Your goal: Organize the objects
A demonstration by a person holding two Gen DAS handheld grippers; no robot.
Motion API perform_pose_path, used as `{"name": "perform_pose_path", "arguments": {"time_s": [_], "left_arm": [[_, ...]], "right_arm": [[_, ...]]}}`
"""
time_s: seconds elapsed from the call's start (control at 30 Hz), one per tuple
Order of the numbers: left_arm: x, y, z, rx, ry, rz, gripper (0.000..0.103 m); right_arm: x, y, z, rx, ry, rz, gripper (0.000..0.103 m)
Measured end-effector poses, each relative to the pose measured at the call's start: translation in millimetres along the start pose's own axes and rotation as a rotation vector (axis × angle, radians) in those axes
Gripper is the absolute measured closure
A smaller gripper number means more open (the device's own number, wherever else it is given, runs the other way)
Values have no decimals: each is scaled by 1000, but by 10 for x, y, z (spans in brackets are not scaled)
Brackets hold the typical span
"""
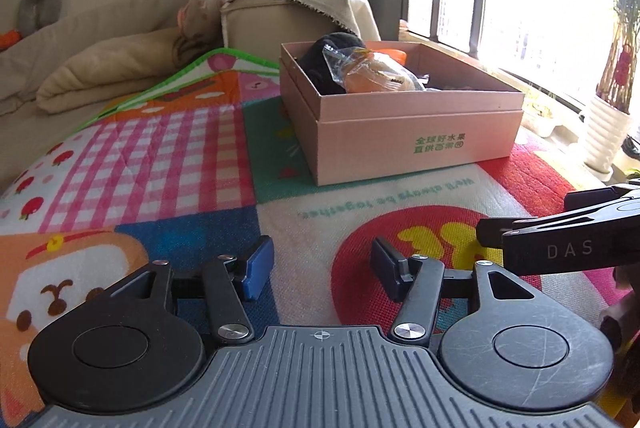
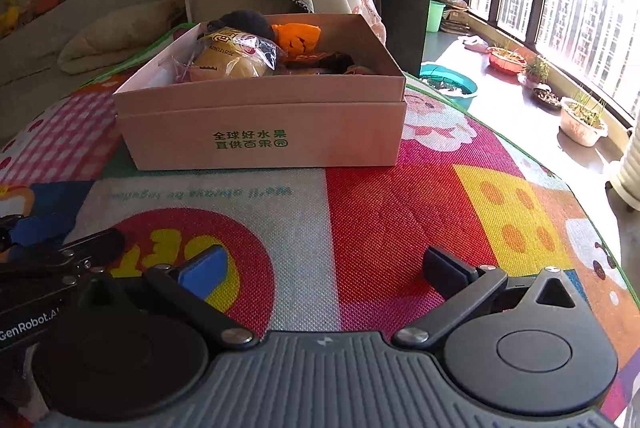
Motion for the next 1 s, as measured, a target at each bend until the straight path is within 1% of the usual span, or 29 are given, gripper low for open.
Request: {"name": "perform_pose_path", "arguments": {"time_s": [0.03,0.1,0.17,0.27,0.57,0.83,1.0], "left_arm": [[1,0,-1,-3,1,3,43],[2,-1,-12,-19,0,14,43],[7,-1,-7,-26,7,22,43],[17,-3,17,-18,21,24,43],[32,5,-10,-37,15,29,43],[51,20,-9,-40,20,25,42],[72,38,0,-49,28,22,40]], "right_arm": [[6,-1,0,-8,1,8,0],[0,-15,-3,-37,8,53,0],[11,-23,13,-13,14,58,0],[12,-8,-18,-29,2,75,0],[45,-8,-26,-19,7,85,0],[1,-60,6,25,-20,95,0],[15,-42,-23,1,-18,96,0]]}}
Point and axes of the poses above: each gripper's, at about its wrist camera, not at the fingertips, and x roughly the way its jaws point, z to its right, y to its top, the point moved 3 cm from there along x, roughly the way its jaws point, and after that the axes turned 15 degrees about -y, right-handed, at the moved point
